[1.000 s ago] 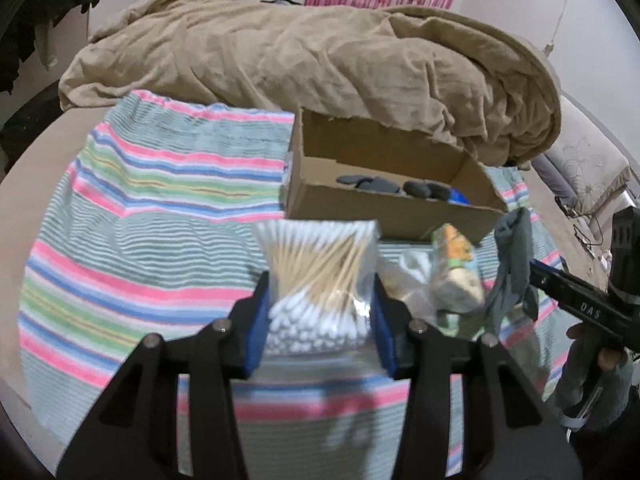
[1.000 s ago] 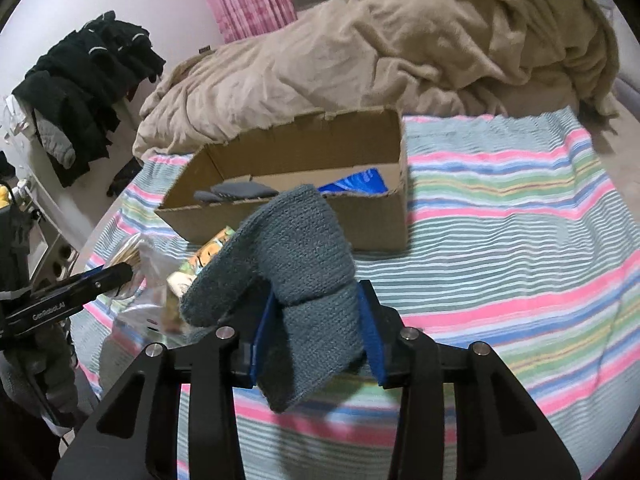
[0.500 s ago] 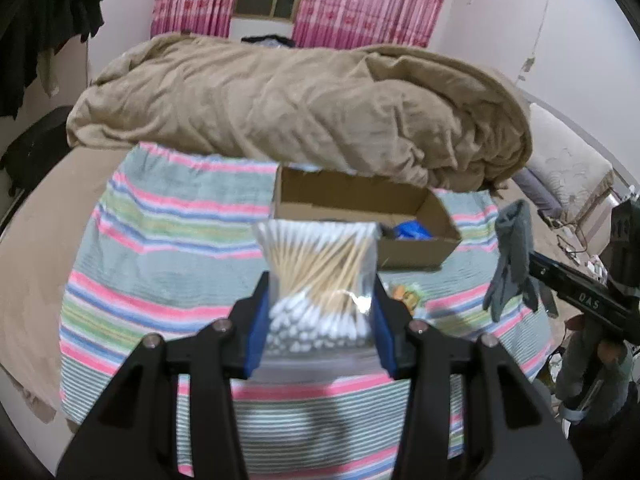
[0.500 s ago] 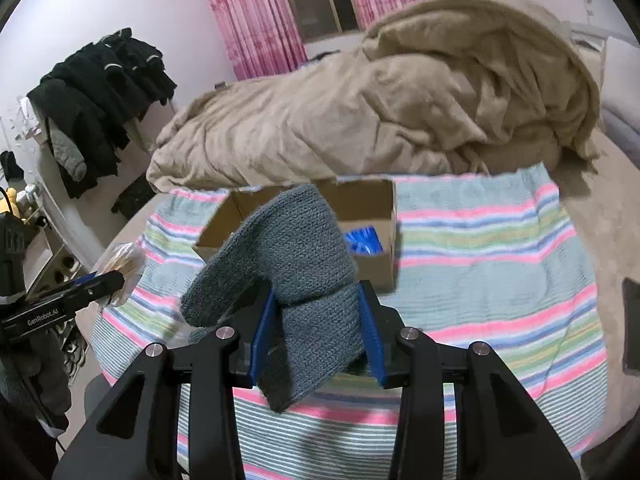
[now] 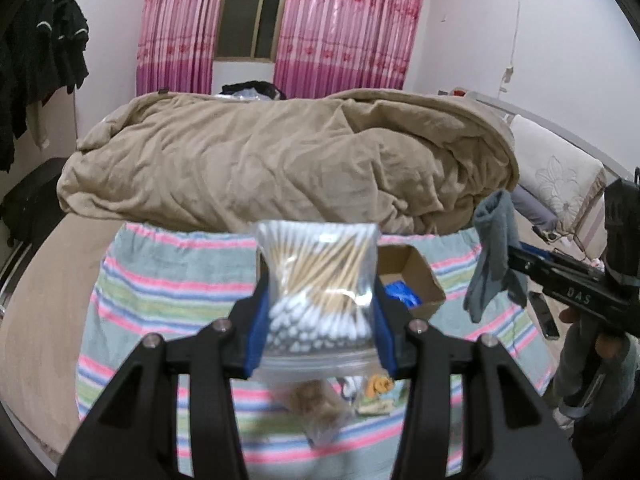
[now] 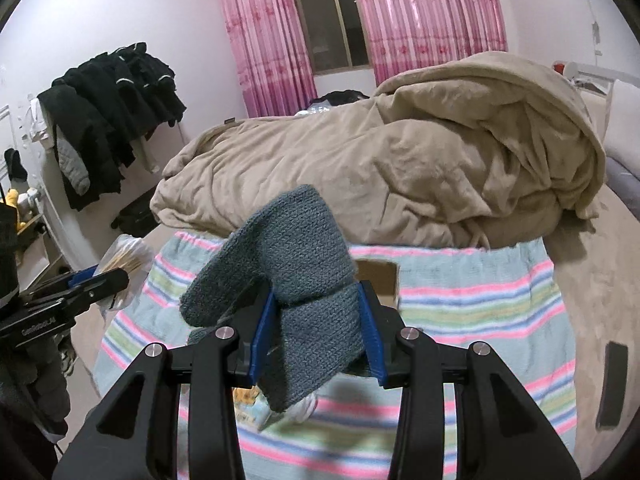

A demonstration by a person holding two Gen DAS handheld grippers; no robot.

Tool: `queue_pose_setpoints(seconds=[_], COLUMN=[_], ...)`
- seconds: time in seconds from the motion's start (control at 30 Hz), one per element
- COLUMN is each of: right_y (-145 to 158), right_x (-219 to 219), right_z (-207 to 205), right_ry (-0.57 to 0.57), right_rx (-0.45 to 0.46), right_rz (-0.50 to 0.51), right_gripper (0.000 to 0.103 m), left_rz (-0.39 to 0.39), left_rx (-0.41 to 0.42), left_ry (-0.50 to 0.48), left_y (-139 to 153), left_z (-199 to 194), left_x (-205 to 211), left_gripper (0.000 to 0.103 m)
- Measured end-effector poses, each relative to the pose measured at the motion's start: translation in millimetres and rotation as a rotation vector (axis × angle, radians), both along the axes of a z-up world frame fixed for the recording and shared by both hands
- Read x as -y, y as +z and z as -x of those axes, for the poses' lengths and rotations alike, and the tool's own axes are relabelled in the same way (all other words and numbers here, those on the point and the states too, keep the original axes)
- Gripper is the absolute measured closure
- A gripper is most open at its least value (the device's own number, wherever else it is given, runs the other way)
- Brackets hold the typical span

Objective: Organize objects
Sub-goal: 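Lower the glove and swab bag into the box and open both grippers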

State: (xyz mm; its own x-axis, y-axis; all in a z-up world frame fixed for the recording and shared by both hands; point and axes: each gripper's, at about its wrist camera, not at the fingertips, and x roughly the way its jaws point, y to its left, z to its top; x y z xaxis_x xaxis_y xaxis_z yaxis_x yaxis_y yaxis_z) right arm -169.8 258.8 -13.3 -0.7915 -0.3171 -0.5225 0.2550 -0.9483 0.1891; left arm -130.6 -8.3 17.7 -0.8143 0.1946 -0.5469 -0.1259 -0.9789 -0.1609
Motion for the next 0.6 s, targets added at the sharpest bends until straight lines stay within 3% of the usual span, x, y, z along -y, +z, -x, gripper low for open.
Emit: queue_pose_setpoints(seconds=[0.23, 0.43, 0.6], right_y=[-13, -47, -81], right_x=[0, 7, 21], right_z=[41, 85, 114], right_ry=[-0.010, -0.007, 0.025], right_rx=[0.010, 0.071, 0.137], right_rz=[-0.026, -0.031, -0.036], right_gripper=[0.060, 0.060, 0.060], left_rz=[0.020, -0.070, -0.073], left_rx=[0.003, 0.089, 0.157], left_ry=[0.001, -0.027, -0.026], left_y=[-9, -42, -81], left_z=[37, 83, 116], left_x=[-1, 0, -4], left_gripper=[0.057, 0.057, 0.057])
